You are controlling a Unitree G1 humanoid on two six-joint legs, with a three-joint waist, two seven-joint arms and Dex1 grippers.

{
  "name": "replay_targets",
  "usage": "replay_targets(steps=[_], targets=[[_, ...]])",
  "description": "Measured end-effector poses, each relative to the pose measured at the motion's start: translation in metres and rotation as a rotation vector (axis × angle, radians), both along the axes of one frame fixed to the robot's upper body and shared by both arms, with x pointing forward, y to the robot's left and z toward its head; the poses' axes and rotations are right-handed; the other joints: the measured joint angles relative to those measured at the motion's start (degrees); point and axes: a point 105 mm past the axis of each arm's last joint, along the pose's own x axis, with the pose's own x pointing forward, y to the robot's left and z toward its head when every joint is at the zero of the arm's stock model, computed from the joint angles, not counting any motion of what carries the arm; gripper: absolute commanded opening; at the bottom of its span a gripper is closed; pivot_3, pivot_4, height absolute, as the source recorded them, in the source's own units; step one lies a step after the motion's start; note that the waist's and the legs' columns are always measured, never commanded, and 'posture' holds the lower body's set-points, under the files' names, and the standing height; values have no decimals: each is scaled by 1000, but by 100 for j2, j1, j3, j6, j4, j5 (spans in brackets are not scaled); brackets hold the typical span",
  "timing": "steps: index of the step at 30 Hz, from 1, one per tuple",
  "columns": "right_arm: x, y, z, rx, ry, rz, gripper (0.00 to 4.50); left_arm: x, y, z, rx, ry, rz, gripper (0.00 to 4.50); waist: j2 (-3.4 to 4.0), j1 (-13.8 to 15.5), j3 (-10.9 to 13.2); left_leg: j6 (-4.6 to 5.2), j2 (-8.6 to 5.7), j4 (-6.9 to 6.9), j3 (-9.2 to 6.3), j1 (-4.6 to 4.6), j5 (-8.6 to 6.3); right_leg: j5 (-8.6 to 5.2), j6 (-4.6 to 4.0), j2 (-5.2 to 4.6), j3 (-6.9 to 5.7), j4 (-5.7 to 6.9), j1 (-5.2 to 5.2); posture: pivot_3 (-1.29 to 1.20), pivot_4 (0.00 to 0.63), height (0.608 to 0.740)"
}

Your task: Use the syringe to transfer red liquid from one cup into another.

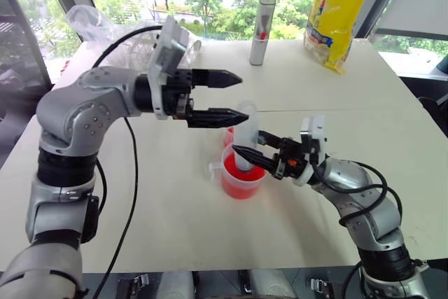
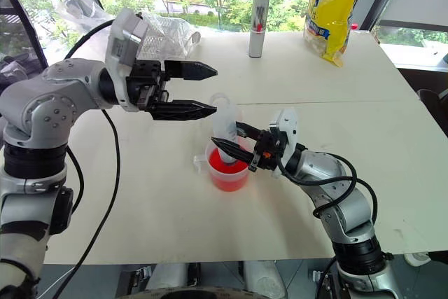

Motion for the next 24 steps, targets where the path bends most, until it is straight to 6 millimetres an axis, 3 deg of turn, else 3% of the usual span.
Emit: replay_targets(steps=[3,6,13,14,24], targets=[[0,0,0,-3,0,1,1380,1,-4,-2,-9,12,2,4500,0,11,0,0,-1,1,2,0,0,0,0,-1,0,0,1,0,150,740],[0,0,-1,-7,-2,-1,1380,1,-7,-3,-13,26,1,3684,0,11,0,0,-1,1,1,0,0,0,0,-1,0,0,0,0,150,740],[1,-1,-2,-11,2,-4,1380,-2,-12,-14,10,67,-18,211,0,8,0,0,0,1,1,1,0,0,0,-1,2,1,0,0,150,740],[1,-1,-2,-11,3,-5,1380,-3,-12,-14,12,70,-19,32,0,10,0,0,-1,1,1,1,0,0,0,-1,2,1,1,0,150,740],[1,-1,-3,-11,14,1,1380,-2,-12,-15,15,75,-18,32,0,9,0,0,-1,1,1,1,0,0,0,-1,2,1,1,0,150,740]])
